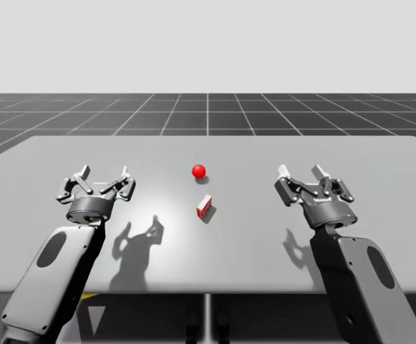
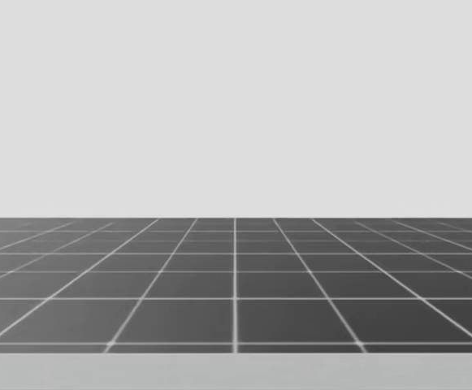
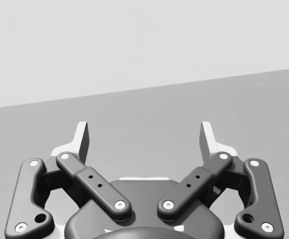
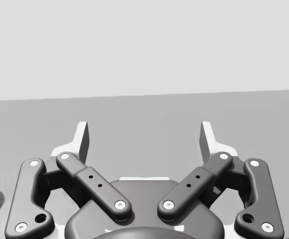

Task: Watch the red light. When it turns green, pick up the object.

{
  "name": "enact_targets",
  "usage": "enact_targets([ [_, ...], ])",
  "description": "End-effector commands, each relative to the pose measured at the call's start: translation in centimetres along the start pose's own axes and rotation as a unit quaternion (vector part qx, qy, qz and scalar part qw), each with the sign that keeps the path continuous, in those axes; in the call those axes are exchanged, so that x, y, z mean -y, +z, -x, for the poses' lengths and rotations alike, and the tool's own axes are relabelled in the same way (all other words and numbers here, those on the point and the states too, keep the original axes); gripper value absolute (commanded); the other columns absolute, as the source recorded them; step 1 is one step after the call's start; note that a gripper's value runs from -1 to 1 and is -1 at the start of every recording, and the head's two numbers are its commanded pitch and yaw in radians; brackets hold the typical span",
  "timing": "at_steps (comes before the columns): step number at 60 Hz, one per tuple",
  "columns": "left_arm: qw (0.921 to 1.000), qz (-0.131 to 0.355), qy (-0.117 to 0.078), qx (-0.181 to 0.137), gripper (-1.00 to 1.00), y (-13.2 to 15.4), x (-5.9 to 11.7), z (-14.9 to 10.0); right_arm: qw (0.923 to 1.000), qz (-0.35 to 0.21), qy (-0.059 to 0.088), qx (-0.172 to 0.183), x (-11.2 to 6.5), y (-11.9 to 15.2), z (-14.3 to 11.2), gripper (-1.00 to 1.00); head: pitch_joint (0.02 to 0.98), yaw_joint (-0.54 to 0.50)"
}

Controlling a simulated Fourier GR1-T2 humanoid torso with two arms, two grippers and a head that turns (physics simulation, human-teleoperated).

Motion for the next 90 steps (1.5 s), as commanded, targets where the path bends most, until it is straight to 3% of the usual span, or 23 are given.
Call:
enact_targets([
  [1, 1.0000, -0.002, -0.004, -0.001, -1.00, -0.29, -0.08, 0.42, 0.9998, 0.018, 0.003, -0.003, 0.20, 0.07, 0.35, -1.00, 0.087, 0.00],
  [6, 1.0000, -0.003, -0.004, -0.001, -1.00, -0.30, -0.08, 0.44, 0.9998, 0.015, -0.010, 0.005, 0.38, -0.11, 0.13, -1.00, 0.095, 0.00],
  [10, 1.0000, -0.003, -0.004, -0.001, -1.00, -0.29, -0.07, 0.43, 0.9998, 0.018, -0.011, -0.001, 0.60, -0.18, 0.08, -1.00, 0.116, 0.00],
  [40, 1.0000, -0.004, -0.006, 0.002, -1.00, -0.43, -0.10, 0.52, 0.9997, 0.023, -0.005, -0.003, 0.60, -0.30, 0.08, -1.00, 0.497, 0.02],
  [51, 1.0000, -0.002, -0.004, 0.001, -1.00, -0.47, -0.08, 0.51, 0.9998, 0.020, -0.002, -0.004, 0.56, -0.27, 0.09, -1.00, 0.582, 0.05],
  [90, 0.9999, 0.009, 0.009, -0.005, -1.00, -0.40, 0.00, 0.38, 0.9999, 0.016, 0.003, -0.006, 0.47, -0.29, 0.23, -1.00, 0.618, 0.05],
])
